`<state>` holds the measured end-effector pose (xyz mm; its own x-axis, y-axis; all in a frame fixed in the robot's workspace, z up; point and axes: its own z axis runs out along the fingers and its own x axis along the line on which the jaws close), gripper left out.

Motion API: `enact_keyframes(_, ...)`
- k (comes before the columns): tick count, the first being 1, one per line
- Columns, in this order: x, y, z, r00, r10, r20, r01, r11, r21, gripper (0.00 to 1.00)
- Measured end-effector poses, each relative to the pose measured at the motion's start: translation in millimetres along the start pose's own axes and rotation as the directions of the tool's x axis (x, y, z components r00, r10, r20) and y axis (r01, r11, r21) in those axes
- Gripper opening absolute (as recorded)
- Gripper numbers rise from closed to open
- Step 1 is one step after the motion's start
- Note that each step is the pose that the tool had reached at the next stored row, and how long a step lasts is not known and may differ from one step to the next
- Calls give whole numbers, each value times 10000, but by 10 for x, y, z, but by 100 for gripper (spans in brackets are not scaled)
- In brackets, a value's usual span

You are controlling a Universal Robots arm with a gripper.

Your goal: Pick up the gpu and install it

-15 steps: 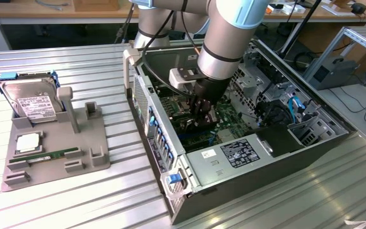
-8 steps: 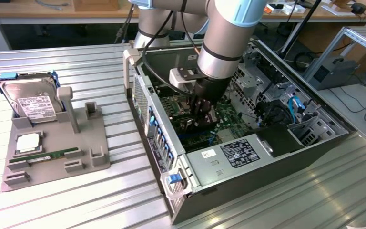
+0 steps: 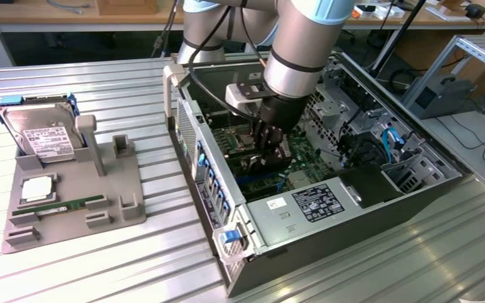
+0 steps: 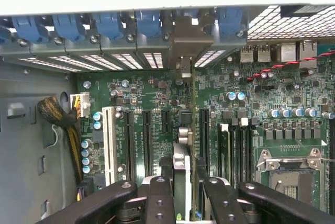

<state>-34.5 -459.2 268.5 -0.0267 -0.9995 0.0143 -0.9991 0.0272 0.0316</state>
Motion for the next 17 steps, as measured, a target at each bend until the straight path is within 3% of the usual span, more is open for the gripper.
enact_keyframes(1, -2, 0, -4, 10000, 1, -11, -1, 10000, 2, 27)
enact_keyframes(2, -6, 1, -6, 10000, 3, -60, -3, 10000, 2, 27)
enact_keyframes(9, -51, -7, -6, 10000, 2, -70, -2, 10000, -2, 27)
enact_keyframes(14, -52, -8, 24, 10000, 1, -4, -1, 10000, -7, 27)
enact_keyframes(17, -62, -7, 29, 10000, 0, 2, 0, 10000, -7, 27)
